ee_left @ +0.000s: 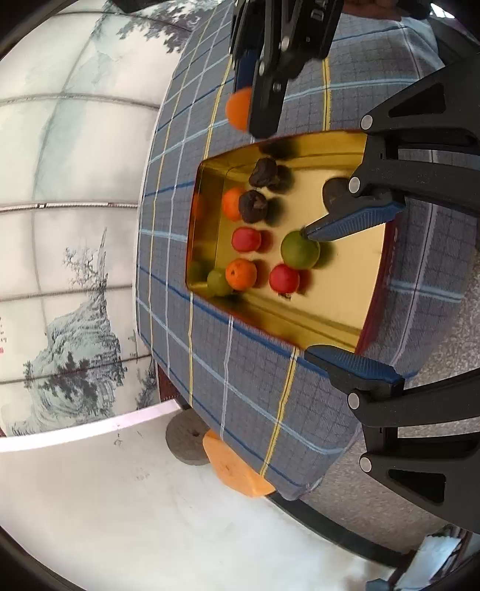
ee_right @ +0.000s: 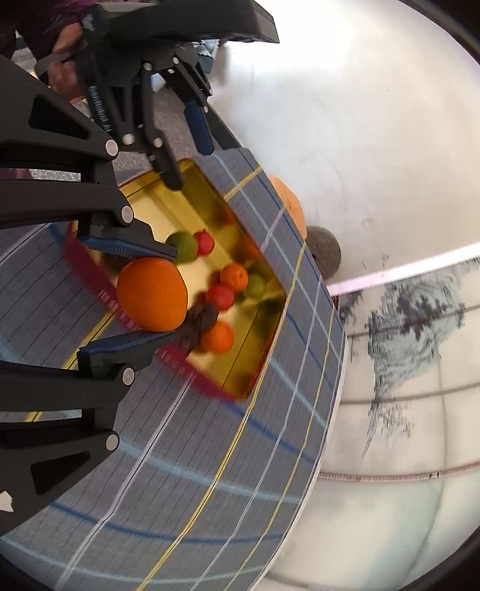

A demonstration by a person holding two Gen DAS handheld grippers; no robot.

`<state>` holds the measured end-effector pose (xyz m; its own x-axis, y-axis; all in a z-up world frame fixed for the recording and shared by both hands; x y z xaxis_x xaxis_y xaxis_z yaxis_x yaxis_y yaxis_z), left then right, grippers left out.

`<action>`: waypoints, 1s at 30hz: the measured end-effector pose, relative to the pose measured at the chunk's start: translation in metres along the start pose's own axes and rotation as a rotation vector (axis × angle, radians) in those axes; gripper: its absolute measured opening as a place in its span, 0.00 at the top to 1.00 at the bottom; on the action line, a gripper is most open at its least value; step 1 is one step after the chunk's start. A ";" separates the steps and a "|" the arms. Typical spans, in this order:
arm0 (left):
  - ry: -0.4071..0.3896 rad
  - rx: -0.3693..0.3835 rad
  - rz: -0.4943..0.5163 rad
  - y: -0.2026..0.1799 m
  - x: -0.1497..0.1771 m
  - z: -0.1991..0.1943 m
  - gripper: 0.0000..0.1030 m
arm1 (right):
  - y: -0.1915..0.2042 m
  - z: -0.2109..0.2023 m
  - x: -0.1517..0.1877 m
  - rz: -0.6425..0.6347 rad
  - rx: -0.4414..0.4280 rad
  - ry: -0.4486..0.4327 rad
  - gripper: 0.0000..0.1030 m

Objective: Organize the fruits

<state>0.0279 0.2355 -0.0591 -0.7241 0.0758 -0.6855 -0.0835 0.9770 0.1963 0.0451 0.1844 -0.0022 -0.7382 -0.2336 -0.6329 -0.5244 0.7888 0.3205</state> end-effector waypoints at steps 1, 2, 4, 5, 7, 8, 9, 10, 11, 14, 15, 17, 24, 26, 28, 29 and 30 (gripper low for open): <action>0.000 -0.007 -0.004 0.003 0.001 0.000 0.42 | 0.003 0.004 -0.002 -0.005 -0.004 0.005 0.67; 0.000 -0.011 -0.007 0.005 0.002 0.000 0.41 | 0.008 0.010 -0.004 -0.008 -0.011 0.011 0.67; 0.003 -0.017 -0.010 0.010 0.003 0.001 0.41 | 0.014 0.020 -0.007 -0.007 -0.020 0.024 0.67; 0.003 -0.022 -0.011 0.013 0.004 0.001 0.41 | 0.016 0.025 -0.009 -0.007 -0.020 0.029 0.67; 0.002 -0.028 -0.016 0.018 0.006 0.001 0.38 | 0.019 0.035 -0.012 -0.007 -0.021 0.039 0.67; 0.005 -0.031 -0.022 0.022 0.007 0.001 0.36 | 0.019 0.040 -0.013 -0.008 -0.018 0.044 0.67; 0.006 -0.032 -0.026 0.024 0.008 0.001 0.35 | 0.020 0.044 -0.014 -0.008 -0.013 0.049 0.67; 0.004 -0.032 -0.030 0.026 0.008 0.001 0.34 | 0.019 0.050 -0.014 -0.007 -0.004 0.054 0.67; -0.001 -0.031 -0.037 0.029 0.008 0.000 0.34 | 0.018 0.053 -0.015 -0.006 0.002 0.056 0.67; -0.005 -0.010 -0.044 0.033 0.009 0.000 0.34 | 0.016 0.064 -0.016 -0.008 0.022 0.067 0.66; -0.003 -0.003 -0.044 0.034 0.010 0.000 0.34 | 0.016 0.066 -0.016 -0.011 0.032 0.069 0.66; -0.006 -0.002 -0.045 0.036 0.010 0.000 0.34 | 0.014 0.072 -0.016 -0.009 0.040 0.078 0.66; -0.006 0.009 -0.046 0.038 0.011 -0.001 0.34 | 0.010 0.078 -0.019 -0.007 0.074 0.069 0.65; -0.005 0.012 -0.046 0.039 0.011 -0.002 0.34 | 0.011 0.078 -0.021 -0.011 0.071 0.065 0.65; -0.006 0.011 -0.046 0.039 0.011 -0.002 0.34 | 0.013 0.076 -0.024 -0.018 0.075 0.048 0.59; -0.007 0.014 -0.046 0.039 0.010 -0.002 0.34 | 0.014 0.075 -0.026 -0.019 0.076 0.043 0.58; -0.008 0.015 -0.045 0.039 0.010 -0.002 0.34 | 0.014 0.074 -0.027 -0.020 0.075 0.039 0.58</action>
Point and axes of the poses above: each gripper's, at about its wrist camera, not at the fingertips, and z roughly the way its jaws point, y to its left, x to its underside, the point moved 7 cm from there along z, roughly the way its jaws point, and after that the axes turned 10 degrees about z, right-handed, at the moved point
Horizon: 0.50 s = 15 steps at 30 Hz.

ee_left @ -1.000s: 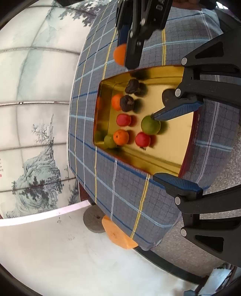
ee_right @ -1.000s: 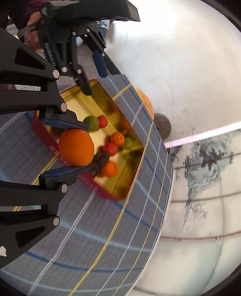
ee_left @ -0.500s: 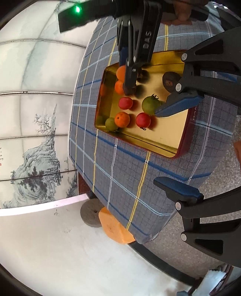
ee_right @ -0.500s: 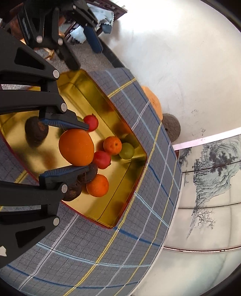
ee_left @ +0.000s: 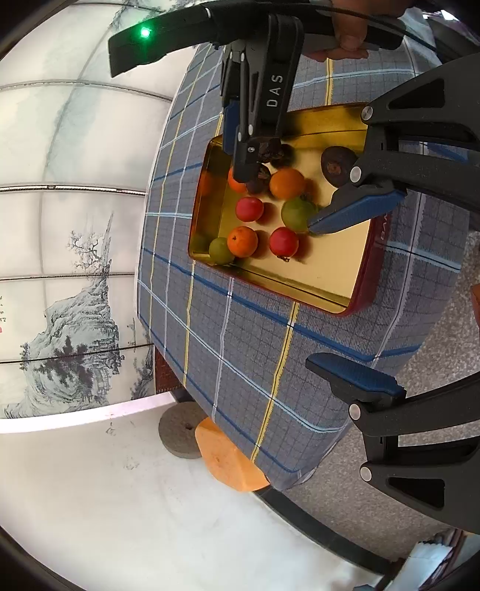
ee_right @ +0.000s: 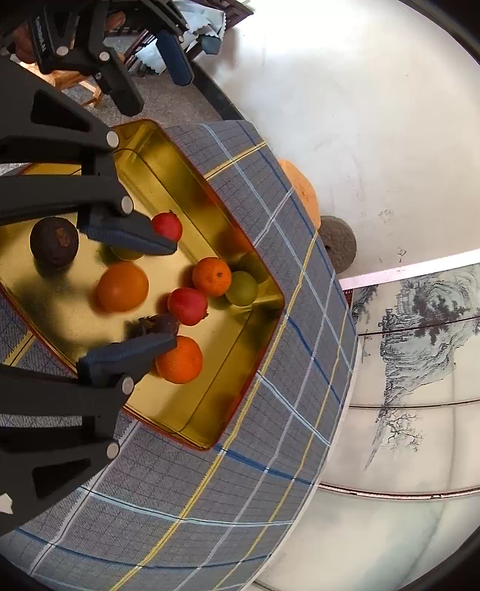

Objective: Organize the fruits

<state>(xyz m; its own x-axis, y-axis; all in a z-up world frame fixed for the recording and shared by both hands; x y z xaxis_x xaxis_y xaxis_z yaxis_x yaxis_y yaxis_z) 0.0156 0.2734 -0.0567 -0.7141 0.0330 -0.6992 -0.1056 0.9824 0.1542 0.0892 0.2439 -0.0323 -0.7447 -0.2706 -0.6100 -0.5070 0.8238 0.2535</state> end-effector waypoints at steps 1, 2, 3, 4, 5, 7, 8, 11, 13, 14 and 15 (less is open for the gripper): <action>-0.001 -0.001 0.002 0.000 0.000 0.000 0.34 | 0.000 -0.002 -0.001 -0.001 -0.001 -0.006 0.58; -0.002 -0.003 0.004 -0.001 -0.001 -0.001 0.34 | 0.001 -0.005 -0.003 -0.001 -0.002 -0.014 0.58; -0.004 -0.005 0.006 -0.001 -0.001 -0.001 0.34 | 0.002 -0.008 -0.004 -0.001 -0.006 -0.021 0.56; -0.005 -0.006 0.007 -0.002 -0.002 -0.001 0.34 | 0.003 -0.011 -0.005 0.001 -0.013 -0.030 0.53; -0.006 -0.004 0.007 -0.003 -0.003 -0.001 0.34 | 0.005 -0.015 -0.005 0.002 -0.020 -0.042 0.52; -0.011 -0.003 0.005 -0.004 -0.004 -0.003 0.34 | 0.009 -0.024 -0.005 -0.001 -0.030 -0.066 0.46; -0.013 -0.005 0.005 -0.004 -0.004 -0.003 0.34 | 0.011 -0.029 -0.003 -0.003 -0.037 -0.080 0.45; -0.018 -0.001 0.003 -0.004 -0.006 -0.005 0.34 | 0.017 -0.043 0.003 -0.017 -0.035 -0.115 0.42; -0.023 -0.005 0.002 -0.005 -0.007 -0.007 0.34 | 0.021 -0.053 0.010 -0.034 -0.022 -0.142 0.40; -0.026 -0.005 0.002 -0.005 -0.008 -0.008 0.34 | 0.022 -0.058 0.012 -0.041 -0.018 -0.154 0.39; -0.029 -0.004 0.000 -0.005 -0.008 -0.009 0.33 | 0.024 -0.064 0.015 -0.049 -0.013 -0.169 0.38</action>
Point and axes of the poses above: each gripper's, at about its wrist camera, not at the fingertips, and z roughly the way its jaws point, y to its left, x to its underside, the point moved 7 cm from there along z, roughly the way its jaws point, and after that the axes turned 10 degrees about z, right-handed, at the moved point
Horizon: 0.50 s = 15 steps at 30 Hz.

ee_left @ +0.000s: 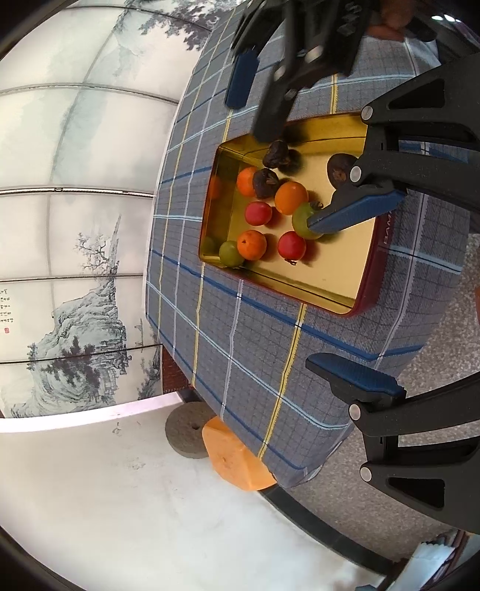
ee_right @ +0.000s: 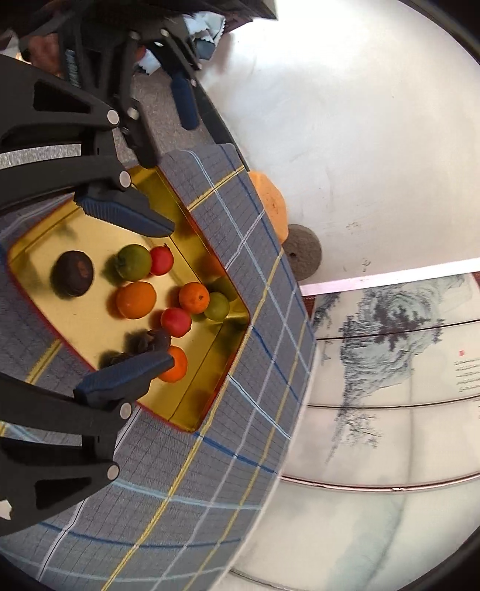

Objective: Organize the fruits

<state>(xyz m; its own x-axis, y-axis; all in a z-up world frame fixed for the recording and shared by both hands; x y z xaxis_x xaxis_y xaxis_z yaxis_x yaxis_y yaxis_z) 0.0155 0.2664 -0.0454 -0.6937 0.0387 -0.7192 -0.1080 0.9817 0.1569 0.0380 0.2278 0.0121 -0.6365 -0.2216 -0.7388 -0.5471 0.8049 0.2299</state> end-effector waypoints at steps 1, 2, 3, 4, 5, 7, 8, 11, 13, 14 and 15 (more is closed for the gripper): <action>-0.002 0.001 0.000 0.000 0.000 -0.001 0.33 | 0.001 -0.006 0.002 -0.009 0.005 -0.014 0.36; -0.005 0.001 0.000 -0.001 -0.001 -0.002 0.32 | 0.001 -0.013 0.004 -0.019 0.013 -0.026 0.36; -0.010 -0.002 0.000 -0.001 -0.001 -0.004 0.31 | 0.002 -0.018 0.006 -0.026 0.017 -0.034 0.34; -0.015 -0.003 0.001 -0.001 -0.002 -0.005 0.30 | 0.003 -0.024 0.009 -0.032 0.020 -0.040 0.33; -0.021 -0.005 0.003 -0.002 -0.003 -0.007 0.29 | 0.002 -0.028 0.011 -0.036 0.025 -0.045 0.32; -0.033 -0.007 0.009 -0.004 -0.005 -0.011 0.29 | 0.000 -0.036 0.015 -0.042 0.035 -0.051 0.32; -0.040 -0.010 0.010 -0.005 -0.007 -0.014 0.28 | -0.001 -0.039 0.016 -0.042 0.038 -0.053 0.32; -0.064 -0.013 0.015 -0.008 -0.011 -0.023 0.24 | -0.007 -0.049 0.021 -0.044 0.055 -0.062 0.32; -0.083 -0.019 0.019 -0.010 -0.014 -0.029 0.18 | -0.012 -0.055 0.024 -0.041 0.065 -0.066 0.31; -0.092 -0.020 0.021 -0.011 -0.015 -0.032 0.18 | -0.016 -0.058 0.025 -0.036 0.071 -0.069 0.31; -0.098 -0.023 0.024 -0.012 -0.017 -0.034 0.17 | -0.019 -0.061 0.027 -0.031 0.075 -0.070 0.30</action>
Point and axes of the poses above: each gripper's, at about its wrist camera, not at the fingertips, and z roughly the way its jaws point, y to its left, x to its underside, the point moved 7 cm from there along z, roughly the way its jaws point, and after that the axes turned 10 degrees about z, right-handed, at the moved point
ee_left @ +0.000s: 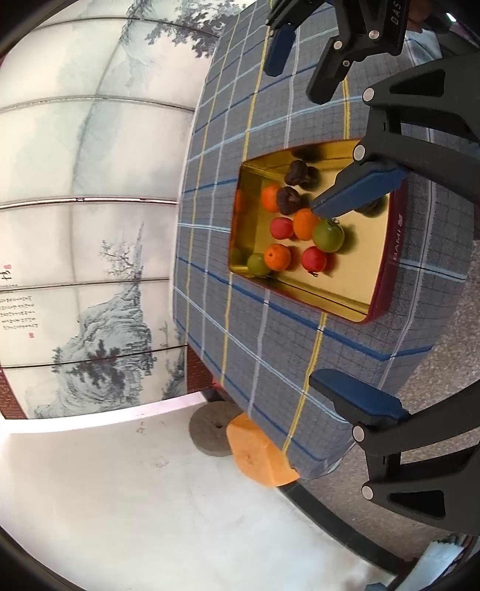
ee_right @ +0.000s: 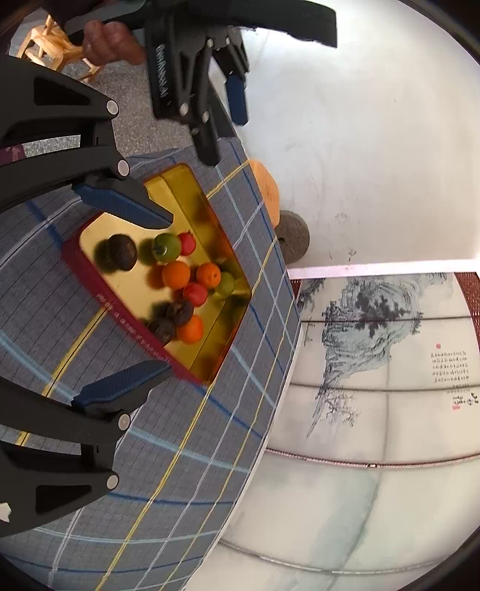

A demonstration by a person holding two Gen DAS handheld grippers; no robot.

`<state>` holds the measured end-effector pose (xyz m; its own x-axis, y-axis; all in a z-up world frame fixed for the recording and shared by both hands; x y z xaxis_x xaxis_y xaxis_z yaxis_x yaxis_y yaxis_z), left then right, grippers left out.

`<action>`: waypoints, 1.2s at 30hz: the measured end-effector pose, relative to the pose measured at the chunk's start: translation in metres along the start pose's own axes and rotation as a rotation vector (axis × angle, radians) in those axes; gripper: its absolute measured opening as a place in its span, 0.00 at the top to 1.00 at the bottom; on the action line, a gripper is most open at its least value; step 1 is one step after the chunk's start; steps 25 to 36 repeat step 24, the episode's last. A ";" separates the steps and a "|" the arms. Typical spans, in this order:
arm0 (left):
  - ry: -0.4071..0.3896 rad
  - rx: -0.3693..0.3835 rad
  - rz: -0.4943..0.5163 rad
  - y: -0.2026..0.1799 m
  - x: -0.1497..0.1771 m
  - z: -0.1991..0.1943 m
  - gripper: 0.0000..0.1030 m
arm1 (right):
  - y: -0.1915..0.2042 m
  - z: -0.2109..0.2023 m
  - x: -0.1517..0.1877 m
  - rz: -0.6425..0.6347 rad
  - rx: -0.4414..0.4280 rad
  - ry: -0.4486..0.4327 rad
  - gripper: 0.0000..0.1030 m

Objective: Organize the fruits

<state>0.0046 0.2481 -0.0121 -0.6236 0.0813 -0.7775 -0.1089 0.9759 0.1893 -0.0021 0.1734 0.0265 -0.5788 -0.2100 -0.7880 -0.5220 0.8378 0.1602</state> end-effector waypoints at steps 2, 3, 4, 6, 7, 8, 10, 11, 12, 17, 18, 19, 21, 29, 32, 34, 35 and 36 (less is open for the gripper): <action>-0.007 -0.001 0.007 -0.002 -0.003 -0.004 0.16 | -0.009 -0.005 0.002 0.011 0.011 -0.002 0.29; -0.010 0.001 0.011 -0.004 -0.004 -0.006 0.16 | -0.014 -0.008 0.003 0.016 0.018 -0.004 0.29; -0.014 0.000 0.018 -0.007 -0.006 -0.008 0.15 | -0.018 -0.011 0.005 0.022 0.023 -0.006 0.28; -0.018 -0.003 0.029 -0.012 -0.008 -0.011 0.14 | -0.030 -0.017 0.008 0.035 0.041 -0.012 0.27; -0.019 0.000 0.036 -0.015 -0.009 -0.013 0.13 | -0.036 -0.019 0.009 0.040 0.050 -0.014 0.26; -0.018 0.004 0.042 -0.018 -0.010 -0.013 0.12 | -0.044 -0.022 0.010 0.049 0.060 -0.015 0.26; -0.014 0.011 0.049 -0.021 -0.011 -0.015 0.06 | -0.063 -0.025 0.015 0.069 0.086 -0.008 0.24; -0.015 0.017 0.050 -0.025 -0.013 -0.016 0.04 | -0.075 -0.027 0.017 0.079 0.102 -0.003 0.24; -0.015 0.017 0.050 -0.027 -0.014 -0.016 0.02 | -0.087 -0.027 0.019 0.085 0.118 0.002 0.20; -0.013 0.014 0.060 -0.038 -0.026 -0.017 0.02 | -0.177 -0.026 0.036 0.125 0.250 0.068 0.17; -0.012 0.009 0.067 -0.041 -0.029 -0.017 0.02 | -0.202 -0.025 0.040 0.142 0.292 0.091 0.17; -0.010 0.008 0.073 -0.043 -0.031 -0.017 0.02 | -0.221 -0.025 0.043 0.158 0.326 0.107 0.17; 0.000 -0.019 0.084 -0.048 -0.034 -0.017 0.02 | -0.271 -0.024 0.051 0.216 0.388 0.155 0.17; 0.018 -0.036 0.100 -0.054 -0.039 -0.016 0.02 | -0.329 -0.023 0.063 0.273 0.474 0.213 0.17; 0.018 -0.036 0.100 -0.054 -0.039 -0.016 0.02 | -0.329 -0.023 0.063 0.273 0.474 0.213 0.17; 0.018 -0.036 0.100 -0.054 -0.039 -0.016 0.02 | -0.329 -0.023 0.063 0.273 0.474 0.213 0.17; 0.018 -0.036 0.100 -0.054 -0.039 -0.016 0.02 | -0.329 -0.023 0.063 0.273 0.474 0.213 0.17; 0.018 -0.036 0.100 -0.054 -0.039 -0.016 0.02 | -0.329 -0.023 0.063 0.273 0.474 0.213 0.17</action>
Point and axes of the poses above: each gripper's, at about its wrist camera, not at the fingertips, and z roughly the way its jaws point, y to its left, x to its underside, the point moved 7 cm from there along z, roughly the way its jaws point, and after that the axes turned 10 degrees about z, right-handed, at the moved point
